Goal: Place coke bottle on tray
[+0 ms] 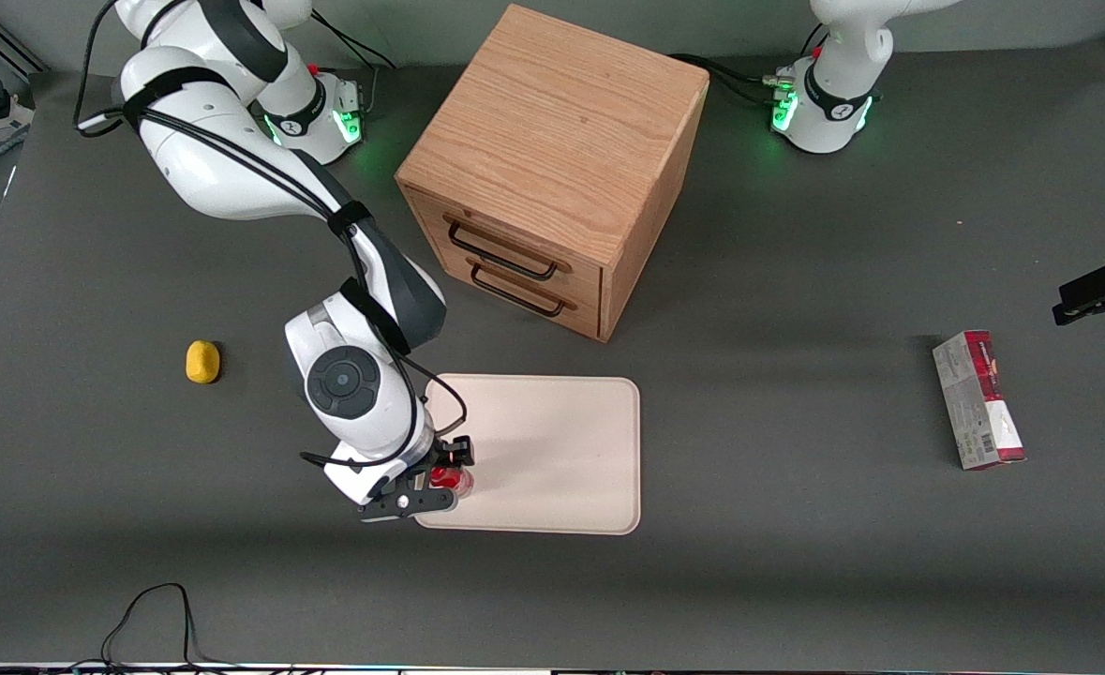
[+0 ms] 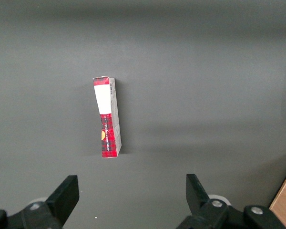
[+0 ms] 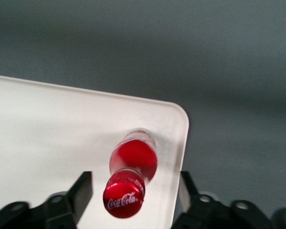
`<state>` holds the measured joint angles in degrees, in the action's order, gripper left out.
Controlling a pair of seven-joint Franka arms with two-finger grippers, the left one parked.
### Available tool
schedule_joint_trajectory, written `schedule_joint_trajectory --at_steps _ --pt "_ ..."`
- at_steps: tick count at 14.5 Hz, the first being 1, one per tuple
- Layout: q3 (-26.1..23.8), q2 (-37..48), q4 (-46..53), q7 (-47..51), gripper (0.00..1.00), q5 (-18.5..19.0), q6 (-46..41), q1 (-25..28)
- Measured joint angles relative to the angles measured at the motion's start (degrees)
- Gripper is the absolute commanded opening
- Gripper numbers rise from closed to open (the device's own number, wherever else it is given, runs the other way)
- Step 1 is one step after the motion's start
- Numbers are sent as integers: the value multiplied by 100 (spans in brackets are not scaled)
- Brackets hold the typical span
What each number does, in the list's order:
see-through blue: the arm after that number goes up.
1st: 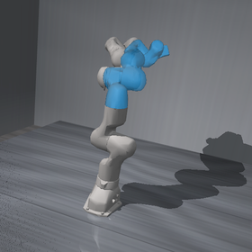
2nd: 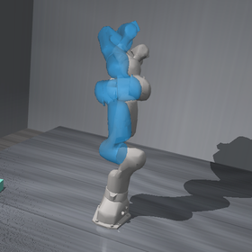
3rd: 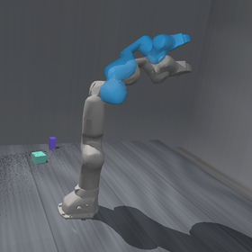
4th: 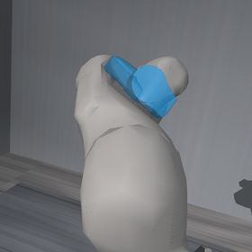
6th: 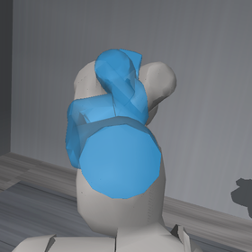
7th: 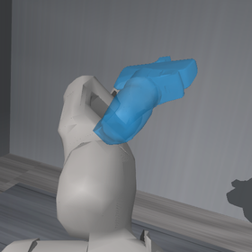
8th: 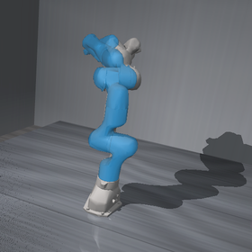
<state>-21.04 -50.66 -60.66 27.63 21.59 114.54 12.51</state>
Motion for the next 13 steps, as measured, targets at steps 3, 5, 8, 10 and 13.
schedule_joint_trajectory --at_steps 3,5,8,10,13 --pt "146 510 8 -17 100 23 -491 1" --pt "482 1161 -209 -238 100 -348 -912 21" --pt "1661 2710 -1434 -1442 100 -1734 -1167 10" --pt "2147 3757 -2435 -1858 100 -1991 -1352 -94" --pt "2569 5127 -3860 -1919 100 -2044 -1694 -104"
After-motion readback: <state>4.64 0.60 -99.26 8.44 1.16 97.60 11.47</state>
